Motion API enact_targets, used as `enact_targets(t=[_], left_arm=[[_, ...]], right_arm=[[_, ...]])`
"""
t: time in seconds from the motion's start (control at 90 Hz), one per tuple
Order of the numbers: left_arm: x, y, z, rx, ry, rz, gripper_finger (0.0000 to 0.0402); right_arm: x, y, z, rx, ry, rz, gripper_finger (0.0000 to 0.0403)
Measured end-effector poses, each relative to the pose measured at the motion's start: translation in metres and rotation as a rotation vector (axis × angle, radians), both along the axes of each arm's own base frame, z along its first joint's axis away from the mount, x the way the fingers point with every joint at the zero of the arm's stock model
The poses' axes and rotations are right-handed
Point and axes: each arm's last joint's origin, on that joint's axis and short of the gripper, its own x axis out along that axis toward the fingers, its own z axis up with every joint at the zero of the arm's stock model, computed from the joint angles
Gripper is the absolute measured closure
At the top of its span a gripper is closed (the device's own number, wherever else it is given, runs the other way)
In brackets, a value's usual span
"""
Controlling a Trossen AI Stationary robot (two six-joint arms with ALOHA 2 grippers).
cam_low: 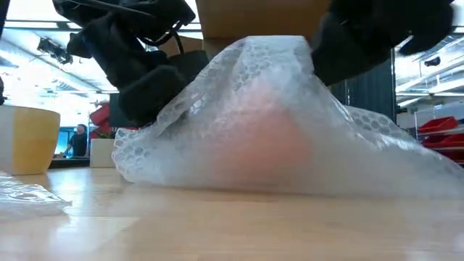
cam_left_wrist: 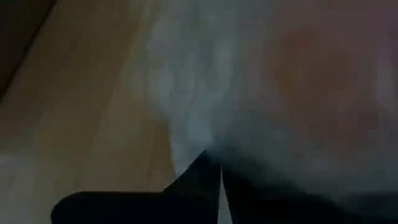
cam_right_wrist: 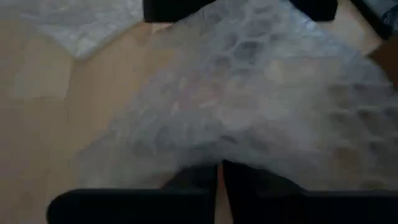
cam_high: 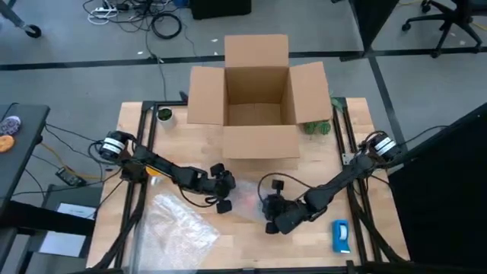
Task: Wrap mug
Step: Wrap the orange mug with the bubble wrap
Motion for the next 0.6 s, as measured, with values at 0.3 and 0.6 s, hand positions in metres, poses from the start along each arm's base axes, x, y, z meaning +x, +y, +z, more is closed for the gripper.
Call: enact_targets(t=[0.3,0.6], left_arm=[[0.000,0.000,0.000,0.005,-0.001,0.004,0.0402],[0.001,0.000,0.001,0.003,-0.020,0.005,0.0402]], right_arm=[[-0.037,0.014,0.034,0.207,0.026,0.066,0.0403],[-0.016,0.009,0.039,0.075,-0.160,0.002,0.0403]])
